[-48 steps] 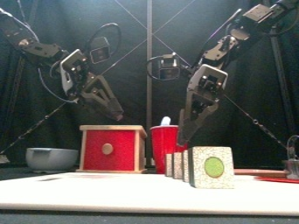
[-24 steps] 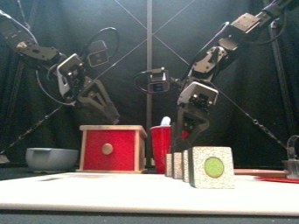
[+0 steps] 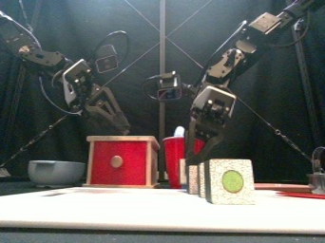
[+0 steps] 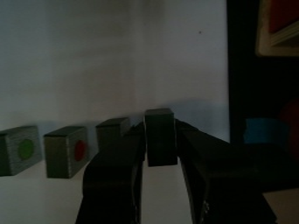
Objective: Place sushi on board then cut the sushi with the knife then place the pieces on the plate
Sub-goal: Place the 4 sushi pieces on the plate
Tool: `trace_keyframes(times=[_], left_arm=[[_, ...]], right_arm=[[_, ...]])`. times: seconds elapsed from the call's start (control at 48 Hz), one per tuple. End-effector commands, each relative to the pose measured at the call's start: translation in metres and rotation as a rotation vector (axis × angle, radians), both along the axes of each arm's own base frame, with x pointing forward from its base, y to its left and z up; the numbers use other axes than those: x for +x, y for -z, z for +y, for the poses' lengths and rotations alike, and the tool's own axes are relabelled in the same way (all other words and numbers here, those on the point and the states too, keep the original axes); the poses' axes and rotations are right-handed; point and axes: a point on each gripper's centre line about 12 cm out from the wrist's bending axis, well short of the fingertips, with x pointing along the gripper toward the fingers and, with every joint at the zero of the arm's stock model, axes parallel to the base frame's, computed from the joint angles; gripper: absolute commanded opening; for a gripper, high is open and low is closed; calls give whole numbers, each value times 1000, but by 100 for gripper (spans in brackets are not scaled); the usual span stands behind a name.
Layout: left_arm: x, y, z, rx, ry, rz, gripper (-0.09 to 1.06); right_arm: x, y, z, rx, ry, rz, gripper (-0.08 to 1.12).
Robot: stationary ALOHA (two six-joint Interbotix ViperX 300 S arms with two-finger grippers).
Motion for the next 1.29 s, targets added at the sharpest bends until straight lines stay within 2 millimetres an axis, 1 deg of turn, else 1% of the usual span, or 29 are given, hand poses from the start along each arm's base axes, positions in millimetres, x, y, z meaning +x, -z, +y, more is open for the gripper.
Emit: trace_keyframes(times=[0.021,0.167,0.229,0.396,0.542,0.604,0.729,0.875,1.021,1.292], left_arm=[[3,-8,1,2,-5,-32,67],[3,-8,1,2,-5,-32,67],[3,-8,1,2,-5,-32,67],[3,-9,1,1,-6,-34,67],[3,-9,1,-1,-7,-34,67],[3,-9,1,1,-6,-34,67],[4,-9,2,1,-7,-34,67],[4,-8,2,1,-7,-32,67],[4,-8,2,1,-7,-31,67],[4,-7,2,-1,-8,-28,67]], right_arm=[[-2,-39,0,4,3,-80,55],[-16,-60,2,13,-5,-85,55],[-24,-67,-1,16,3,-89,55],[-50,-83,-22,15,72,-122,55],[-74,-86,-42,18,152,-133,55],[-83,-82,-51,21,187,-123,55],[-101,-65,-66,20,244,-73,55],[-110,-48,-84,28,319,-45,56],[-113,-35,-97,33,374,-38,58],[-112,-13,-107,29,399,9,72]])
